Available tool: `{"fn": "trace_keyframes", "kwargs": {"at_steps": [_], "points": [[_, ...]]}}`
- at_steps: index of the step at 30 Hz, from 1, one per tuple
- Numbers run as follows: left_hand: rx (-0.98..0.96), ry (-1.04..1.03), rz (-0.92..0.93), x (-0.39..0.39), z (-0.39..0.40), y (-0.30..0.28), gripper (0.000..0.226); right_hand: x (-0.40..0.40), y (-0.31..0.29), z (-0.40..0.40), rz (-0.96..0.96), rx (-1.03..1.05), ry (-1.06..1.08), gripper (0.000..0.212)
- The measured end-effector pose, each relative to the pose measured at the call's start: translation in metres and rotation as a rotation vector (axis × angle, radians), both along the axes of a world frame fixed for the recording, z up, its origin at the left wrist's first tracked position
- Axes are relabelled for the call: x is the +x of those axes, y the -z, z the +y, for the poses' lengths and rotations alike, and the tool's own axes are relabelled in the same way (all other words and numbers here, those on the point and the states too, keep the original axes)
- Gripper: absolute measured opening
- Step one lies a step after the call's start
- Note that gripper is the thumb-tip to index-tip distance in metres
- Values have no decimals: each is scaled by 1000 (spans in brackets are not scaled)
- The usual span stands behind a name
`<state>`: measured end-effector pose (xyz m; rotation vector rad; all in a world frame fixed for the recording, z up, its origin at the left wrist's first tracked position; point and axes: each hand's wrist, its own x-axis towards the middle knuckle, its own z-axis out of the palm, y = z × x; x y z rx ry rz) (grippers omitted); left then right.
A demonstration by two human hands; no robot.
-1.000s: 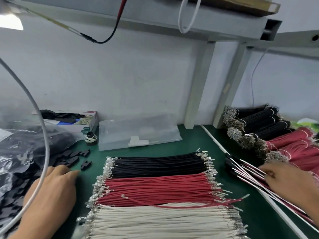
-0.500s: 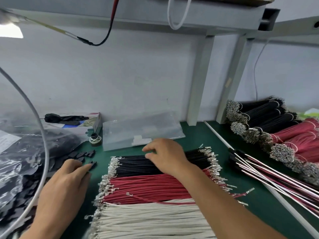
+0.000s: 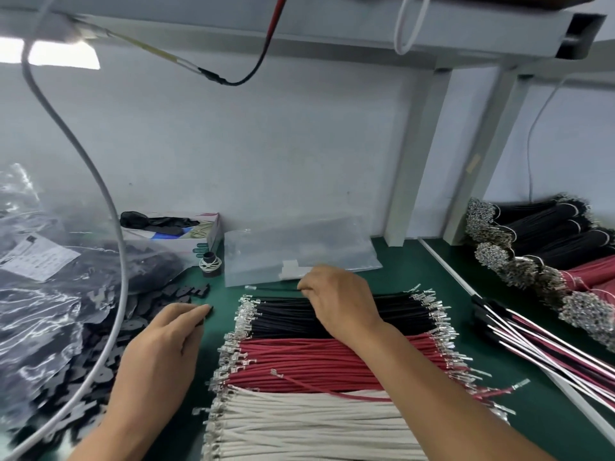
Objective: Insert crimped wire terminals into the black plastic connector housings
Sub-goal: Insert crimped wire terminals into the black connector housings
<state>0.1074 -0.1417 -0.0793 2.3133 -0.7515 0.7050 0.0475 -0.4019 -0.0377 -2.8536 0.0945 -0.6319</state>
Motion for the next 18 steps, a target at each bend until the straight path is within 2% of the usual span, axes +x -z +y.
{"fn": "trace_keyframes", "kwargs": {"at_steps": [2, 5, 8, 12, 15, 18], "points": [[-50, 5, 19, 0, 1, -1, 33, -12, -13, -1, -100, -110, -14, 22], [-142, 17, 21, -1, 3, -3, 27, -36, -24, 0, -363, -262, -33, 36], [-216, 17, 24, -3, 1, -8, 21, -65, -9, 7, -511, -266, -45, 31], [-409, 68, 190, -7, -3, -9, 18, -78, 7, 16, -467, -229, -65, 2], [-577, 116, 319, -12, -6, -10, 31, -73, 6, 15, -416, -209, -73, 9], [-760, 232, 461, -18, -10, -15, 32, -70, 10, 15, -363, -179, -64, 12]]}}
